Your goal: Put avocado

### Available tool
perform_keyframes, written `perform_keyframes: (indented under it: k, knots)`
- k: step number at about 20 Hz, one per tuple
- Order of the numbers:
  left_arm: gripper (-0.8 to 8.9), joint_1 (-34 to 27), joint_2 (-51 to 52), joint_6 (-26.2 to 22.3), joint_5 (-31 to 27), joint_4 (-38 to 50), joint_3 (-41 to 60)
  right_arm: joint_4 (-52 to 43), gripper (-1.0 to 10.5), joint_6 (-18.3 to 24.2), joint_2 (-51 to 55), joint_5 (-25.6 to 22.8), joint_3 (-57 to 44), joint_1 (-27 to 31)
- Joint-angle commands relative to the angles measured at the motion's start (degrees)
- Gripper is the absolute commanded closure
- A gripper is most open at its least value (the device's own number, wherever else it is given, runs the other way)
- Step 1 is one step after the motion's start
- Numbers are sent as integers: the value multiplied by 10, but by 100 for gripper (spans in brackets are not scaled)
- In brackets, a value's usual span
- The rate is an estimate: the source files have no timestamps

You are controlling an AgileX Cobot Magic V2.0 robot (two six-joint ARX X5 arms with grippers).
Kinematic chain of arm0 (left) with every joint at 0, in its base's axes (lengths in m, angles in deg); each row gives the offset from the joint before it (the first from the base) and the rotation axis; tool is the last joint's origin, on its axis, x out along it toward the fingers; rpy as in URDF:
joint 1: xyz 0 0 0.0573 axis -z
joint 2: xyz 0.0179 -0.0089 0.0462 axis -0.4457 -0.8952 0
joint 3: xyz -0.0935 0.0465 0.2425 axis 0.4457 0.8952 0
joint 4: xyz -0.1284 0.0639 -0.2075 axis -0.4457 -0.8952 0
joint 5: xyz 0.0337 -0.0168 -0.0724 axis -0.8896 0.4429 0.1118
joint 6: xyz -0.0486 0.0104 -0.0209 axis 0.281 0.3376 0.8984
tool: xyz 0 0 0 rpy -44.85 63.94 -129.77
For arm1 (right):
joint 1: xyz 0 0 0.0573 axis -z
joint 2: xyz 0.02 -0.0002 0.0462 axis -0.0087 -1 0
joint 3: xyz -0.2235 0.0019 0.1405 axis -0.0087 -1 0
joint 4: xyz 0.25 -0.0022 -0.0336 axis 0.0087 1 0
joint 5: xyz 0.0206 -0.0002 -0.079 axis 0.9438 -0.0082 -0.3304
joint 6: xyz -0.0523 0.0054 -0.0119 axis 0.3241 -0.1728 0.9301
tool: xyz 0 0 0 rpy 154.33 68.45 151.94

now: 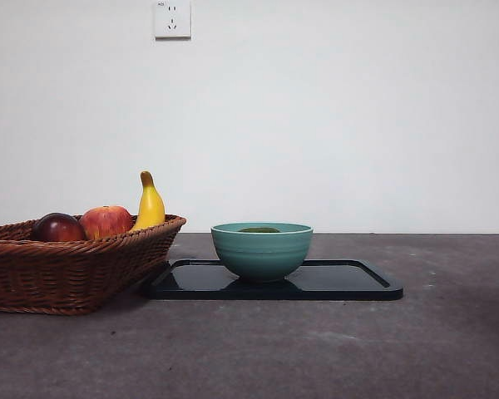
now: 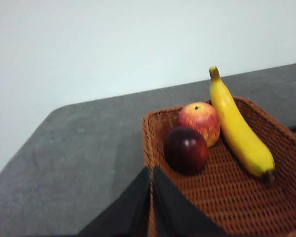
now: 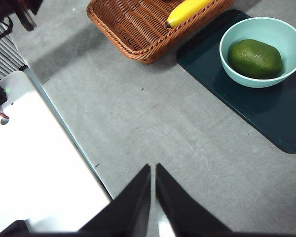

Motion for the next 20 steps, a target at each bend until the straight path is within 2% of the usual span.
perform_keyframes:
  k: [1,7,20]
  knots:
    - [806,-1,5,4,-2,-9,12,-6,939,-2,-4,0,5,-6]
    - [806,-1,5,30,-2,-92,12,-6,939,-2,-4,0,5,-6]
    - [806,-1,4,35,-2,-91,12,-6,939,-2,-4,0,5,-6]
